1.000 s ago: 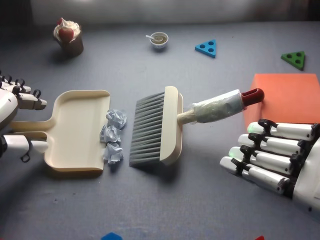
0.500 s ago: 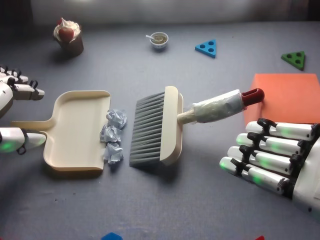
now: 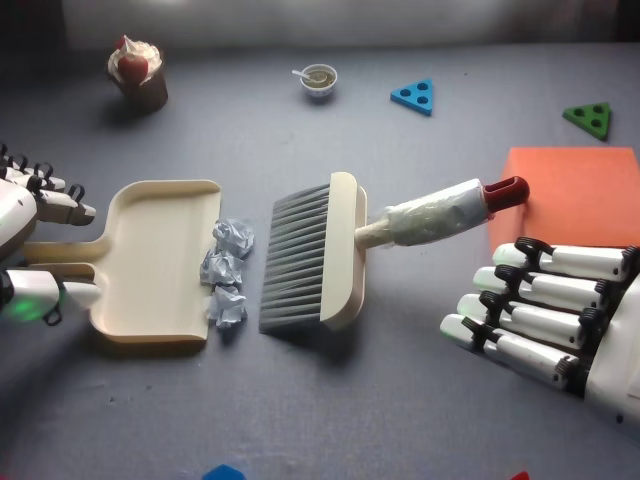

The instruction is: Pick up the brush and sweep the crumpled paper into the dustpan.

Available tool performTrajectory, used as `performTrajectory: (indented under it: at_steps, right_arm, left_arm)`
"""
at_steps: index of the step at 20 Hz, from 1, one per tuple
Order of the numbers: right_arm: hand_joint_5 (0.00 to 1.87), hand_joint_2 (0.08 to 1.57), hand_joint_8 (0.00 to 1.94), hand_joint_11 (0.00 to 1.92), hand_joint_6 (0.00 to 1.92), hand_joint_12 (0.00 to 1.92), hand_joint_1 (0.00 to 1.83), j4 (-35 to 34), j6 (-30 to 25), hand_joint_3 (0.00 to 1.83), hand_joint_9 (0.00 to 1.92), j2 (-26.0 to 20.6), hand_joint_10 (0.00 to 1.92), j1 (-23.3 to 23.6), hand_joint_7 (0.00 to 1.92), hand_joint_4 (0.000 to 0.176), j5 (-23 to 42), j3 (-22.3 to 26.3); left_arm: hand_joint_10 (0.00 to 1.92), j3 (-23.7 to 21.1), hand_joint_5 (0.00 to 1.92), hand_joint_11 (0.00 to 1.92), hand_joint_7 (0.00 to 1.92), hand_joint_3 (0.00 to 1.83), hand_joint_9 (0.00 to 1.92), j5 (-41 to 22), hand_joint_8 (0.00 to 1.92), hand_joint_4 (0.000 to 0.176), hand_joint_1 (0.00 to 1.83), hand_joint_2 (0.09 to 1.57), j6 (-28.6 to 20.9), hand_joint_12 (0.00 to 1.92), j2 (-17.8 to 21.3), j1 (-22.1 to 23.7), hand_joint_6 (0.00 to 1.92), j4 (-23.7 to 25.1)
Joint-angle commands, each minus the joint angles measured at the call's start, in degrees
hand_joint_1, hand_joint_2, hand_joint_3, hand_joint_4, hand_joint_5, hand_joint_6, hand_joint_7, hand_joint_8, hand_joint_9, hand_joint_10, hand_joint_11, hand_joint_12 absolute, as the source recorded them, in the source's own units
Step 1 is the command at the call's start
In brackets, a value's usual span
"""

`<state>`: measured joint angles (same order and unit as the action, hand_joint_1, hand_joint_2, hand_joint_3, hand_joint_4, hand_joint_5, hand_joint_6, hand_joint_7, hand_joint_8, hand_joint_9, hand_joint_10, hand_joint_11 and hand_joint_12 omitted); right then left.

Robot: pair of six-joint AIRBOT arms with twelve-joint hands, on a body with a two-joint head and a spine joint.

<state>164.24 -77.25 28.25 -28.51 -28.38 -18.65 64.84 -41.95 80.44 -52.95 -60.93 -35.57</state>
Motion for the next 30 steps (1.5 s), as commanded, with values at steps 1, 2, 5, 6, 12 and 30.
performTrajectory:
  at_steps: [1, 2, 5, 6, 12, 30]
  right_arm:
    - [0.14, 0.99, 0.00, 0.24, 0.01, 0.02, 0.04, 1.8, 0.2, 0.00, 0.20, -0.5, 0.01, 0.3, 0.19, 0.000, -5.7, 0.3]
    - [0.14, 1.00, 0.00, 0.23, 0.00, 0.01, 0.06, 1.8, 0.2, 0.00, 0.20, -0.5, 0.00, 0.3, 0.19, 0.000, -5.7, 0.3]
    - [0.13, 0.99, 0.00, 0.25, 0.00, 0.02, 0.05, 1.8, 0.2, 0.00, 0.21, -0.5, 0.00, 0.3, 0.20, 0.000, -5.7, 0.4]
    - [0.14, 0.98, 0.00, 0.26, 0.01, 0.02, 0.07, 1.8, 0.2, 0.00, 0.23, -0.5, 0.01, 0.3, 0.20, 0.000, -5.7, 0.4]
    - [0.13, 0.99, 0.01, 0.24, 0.00, 0.01, 0.05, 1.8, 0.2, 0.00, 0.21, -0.5, 0.00, 0.3, 0.20, 0.000, -5.7, 0.4]
    - [0.12, 0.99, 0.00, 0.24, 0.00, 0.01, 0.04, 1.8, 0.2, 0.00, 0.20, -0.5, 0.00, 0.3, 0.19, 0.000, -5.7, 0.4]
  left_arm:
    - [0.00, 0.1, 0.52, 0.00, 0.34, 0.00, 0.27, -4.0, 0.00, 0.132, 0.54, 1.04, 1.9, 0.67, 0.6, 1.1, 0.00, 0.0]
    - [0.00, 0.1, 0.51, 0.00, 0.33, 0.00, 0.25, -2.6, 0.00, 0.140, 0.54, 1.04, 3.5, 0.63, 0.8, 2.0, 0.00, -0.7]
    - [0.00, 0.2, 0.53, 0.00, 0.36, 0.00, 0.26, -0.8, 0.01, 0.129, 0.56, 1.03, 5.6, 0.64, 1.1, 3.8, 0.00, -1.3]
    - [0.00, 0.4, 0.52, 0.00, 0.35, 0.00, 0.26, -0.4, 0.00, 0.129, 0.55, 1.04, 5.8, 0.65, 1.2, 4.2, 0.00, -1.3]
    - [0.00, 0.5, 0.52, 0.00, 0.34, 0.00, 0.26, 0.3, 0.00, 0.137, 0.54, 1.03, 7.5, 0.65, 0.9, 4.0, 0.01, -3.3]
    - [0.00, 3.1, 0.69, 0.01, 0.42, 0.00, 0.31, 0.4, 0.00, 0.094, 0.71, 1.04, 7.0, 0.70, -1.3, 3.1, 0.01, -2.8]
